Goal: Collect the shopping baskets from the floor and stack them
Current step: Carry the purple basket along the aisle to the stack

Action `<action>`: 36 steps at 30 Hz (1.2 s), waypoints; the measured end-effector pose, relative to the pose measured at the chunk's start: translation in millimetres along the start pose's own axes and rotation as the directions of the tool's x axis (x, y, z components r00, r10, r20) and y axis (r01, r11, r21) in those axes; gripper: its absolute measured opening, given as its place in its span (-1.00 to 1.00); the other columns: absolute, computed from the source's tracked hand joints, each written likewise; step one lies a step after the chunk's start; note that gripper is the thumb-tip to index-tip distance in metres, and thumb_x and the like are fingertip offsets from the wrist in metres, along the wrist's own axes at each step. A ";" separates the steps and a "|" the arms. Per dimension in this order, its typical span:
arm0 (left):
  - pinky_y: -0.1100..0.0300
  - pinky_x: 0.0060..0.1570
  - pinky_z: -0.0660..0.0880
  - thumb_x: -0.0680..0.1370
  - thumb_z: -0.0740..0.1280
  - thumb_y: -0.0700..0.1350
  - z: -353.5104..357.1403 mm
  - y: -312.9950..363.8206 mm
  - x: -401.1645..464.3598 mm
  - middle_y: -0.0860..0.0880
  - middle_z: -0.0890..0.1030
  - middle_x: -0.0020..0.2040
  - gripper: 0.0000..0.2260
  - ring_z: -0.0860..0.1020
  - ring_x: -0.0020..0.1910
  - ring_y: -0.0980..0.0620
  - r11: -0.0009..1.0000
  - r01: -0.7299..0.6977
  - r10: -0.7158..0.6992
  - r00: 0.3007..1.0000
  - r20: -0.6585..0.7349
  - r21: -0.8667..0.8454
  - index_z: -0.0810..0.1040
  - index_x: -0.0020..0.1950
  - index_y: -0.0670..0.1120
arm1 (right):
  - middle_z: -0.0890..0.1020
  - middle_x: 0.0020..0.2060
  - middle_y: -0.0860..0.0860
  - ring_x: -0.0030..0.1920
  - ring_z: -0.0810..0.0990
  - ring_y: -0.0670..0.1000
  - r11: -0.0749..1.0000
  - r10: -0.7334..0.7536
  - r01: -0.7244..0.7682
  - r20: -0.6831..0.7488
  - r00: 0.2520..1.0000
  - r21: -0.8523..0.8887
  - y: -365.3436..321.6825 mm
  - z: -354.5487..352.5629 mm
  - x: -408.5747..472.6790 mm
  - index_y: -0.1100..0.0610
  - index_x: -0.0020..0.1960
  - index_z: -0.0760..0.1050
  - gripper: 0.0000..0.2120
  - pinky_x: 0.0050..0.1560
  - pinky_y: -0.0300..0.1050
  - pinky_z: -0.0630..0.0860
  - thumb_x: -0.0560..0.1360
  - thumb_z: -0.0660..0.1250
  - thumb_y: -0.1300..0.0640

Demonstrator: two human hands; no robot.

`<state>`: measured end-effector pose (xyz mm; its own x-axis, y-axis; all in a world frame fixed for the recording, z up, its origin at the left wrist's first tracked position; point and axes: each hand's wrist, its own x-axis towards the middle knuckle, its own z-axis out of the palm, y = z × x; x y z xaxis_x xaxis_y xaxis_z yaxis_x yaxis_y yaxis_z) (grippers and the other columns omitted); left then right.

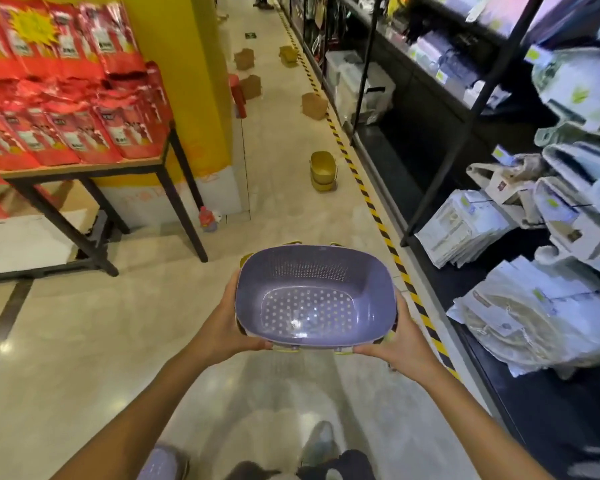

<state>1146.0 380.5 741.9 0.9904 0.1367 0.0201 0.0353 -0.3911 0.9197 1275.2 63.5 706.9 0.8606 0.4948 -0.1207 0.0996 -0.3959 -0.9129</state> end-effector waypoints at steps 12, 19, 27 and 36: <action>0.52 0.15 0.41 0.24 0.71 -0.19 -46.7 -63.9 263.3 0.30 0.36 0.48 0.15 0.41 0.41 0.31 0.997 0.058 -0.062 0.996 -0.061 -0.057 0.04 0.56 0.31 | 0.44 0.31 -0.43 0.28 0.46 -0.36 1.000 -0.009 0.009 0.067 0.998 -0.006 -9.4 -47.5 285.9 -0.37 0.51 0.01 0.19 0.05 -0.51 0.45 0.14 0.72 -0.07; 0.48 0.13 0.44 0.24 0.67 -0.32 -97.9 -115.3 428.4 0.45 0.40 0.37 0.21 0.45 0.33 0.38 0.983 0.132 -0.131 0.991 0.017 -0.130 -0.09 0.63 -0.04 | 0.39 0.37 -0.40 0.33 0.41 -0.34 0.999 0.024 -0.026 0.081 0.996 0.019 -27.6 -54.9 454.9 -0.31 0.52 0.03 0.18 0.07 -0.56 0.39 0.16 0.72 -0.03; 0.54 0.22 0.35 0.20 0.72 -0.08 -138.3 -139.6 602.5 0.23 0.27 0.51 0.19 0.32 0.41 0.40 0.988 0.135 -0.132 0.991 0.038 -0.079 -0.02 0.59 0.12 | 0.35 0.45 -0.26 0.43 0.37 -0.22 0.996 0.086 -0.088 0.073 0.994 0.014 -30.5 -80.1 620.3 -0.22 0.57 0.04 0.20 0.16 -0.50 0.42 0.17 0.73 0.02; 0.41 0.22 0.47 0.22 0.72 -0.16 -146.5 -180.2 782.3 0.31 0.33 0.48 0.20 0.38 0.43 0.31 0.978 0.201 -0.202 0.979 -0.010 -0.056 -0.02 0.63 0.04 | 0.36 0.39 -0.40 0.39 0.38 -0.30 0.996 0.050 -0.063 0.176 0.983 0.070 -6.6 -123.1 827.9 -0.16 0.57 0.01 0.19 0.15 -0.49 0.42 0.20 0.71 0.17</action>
<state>1894.9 691.2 649.3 0.9615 0.2222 -0.1616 0.2259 -0.3042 0.9254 2048.5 380.5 661.0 0.7632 0.6026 -0.2331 0.0099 -0.3718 -0.9283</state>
